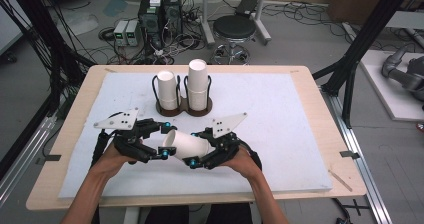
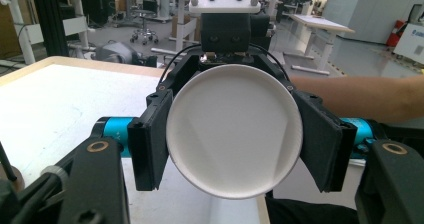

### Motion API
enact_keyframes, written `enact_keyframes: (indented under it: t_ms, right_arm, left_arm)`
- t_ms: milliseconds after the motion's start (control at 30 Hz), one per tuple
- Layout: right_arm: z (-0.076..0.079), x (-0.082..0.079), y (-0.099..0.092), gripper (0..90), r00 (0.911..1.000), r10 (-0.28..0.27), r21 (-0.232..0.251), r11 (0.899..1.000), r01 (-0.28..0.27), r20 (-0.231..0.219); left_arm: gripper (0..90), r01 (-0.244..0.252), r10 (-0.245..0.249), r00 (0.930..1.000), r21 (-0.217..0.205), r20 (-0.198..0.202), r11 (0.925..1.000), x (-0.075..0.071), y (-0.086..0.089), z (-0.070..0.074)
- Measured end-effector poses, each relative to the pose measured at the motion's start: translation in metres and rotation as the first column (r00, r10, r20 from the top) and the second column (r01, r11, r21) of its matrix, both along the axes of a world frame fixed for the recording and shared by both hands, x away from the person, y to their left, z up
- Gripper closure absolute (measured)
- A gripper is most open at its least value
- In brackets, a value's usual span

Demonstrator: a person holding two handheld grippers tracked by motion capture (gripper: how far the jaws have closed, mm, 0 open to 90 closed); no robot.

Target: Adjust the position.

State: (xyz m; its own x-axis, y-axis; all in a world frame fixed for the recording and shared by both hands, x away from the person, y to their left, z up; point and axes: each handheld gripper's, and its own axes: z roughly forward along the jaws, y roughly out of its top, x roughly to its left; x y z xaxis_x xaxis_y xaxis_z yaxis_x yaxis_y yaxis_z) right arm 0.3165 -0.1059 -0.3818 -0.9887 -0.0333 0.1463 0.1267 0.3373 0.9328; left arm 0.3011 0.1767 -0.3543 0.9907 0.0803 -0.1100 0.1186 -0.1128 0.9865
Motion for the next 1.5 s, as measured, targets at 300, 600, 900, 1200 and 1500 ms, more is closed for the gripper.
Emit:
enact_keyframes:
  t_ms: [300, 600, 900, 1200, 1500]
  right_arm:
    - [0.001, 0.001, -0.003, 36.1, 1.0, -0.003, 0.013, 1.0, 0.003, -0.006]
    - [0.002, 0.001, -0.004, 36.0, 1.0, 0.0, 0.02, 1.0, 0.0, -0.003]
    - [0.003, 0.0, -0.006, 36.1, 1.0, -0.002, 0.011, 1.0, 0.003, -0.004]
    - [0.009, 0.001, -0.007, 36.0, 0.9998, -0.019, -0.069, 0.997, 0.019, 0.006]
    - [0.02, 0.001, 0.001, 35.9, 0.9987, -0.015, -0.238, 0.971, 0.026, 0.049]
  left_arm:
    - [8.1, -0.026, 0.027, 0.9991, 0.021, -0.033, 0.9995, 0.0, -0.004, -0.003]
    - [8.8, -0.055, 0.054, 0.9984, 0.087, 0.012, 0.9947, -0.002, -0.001, -0.004]
    - [9.0, -0.091, 0.094, 0.9954, 0.141, -0.019, 0.9858, -0.004, 0.003, -0.004]
    - [12.7, -0.087, 0.093, 0.9956, 0.284, -0.009, 0.9549, -0.007, 0.01, 0.004]
    - [13.2, -0.066, 0.04, 0.9973, 0.51, 0.062, 0.8578, -0.006, 0.005, 0.01]
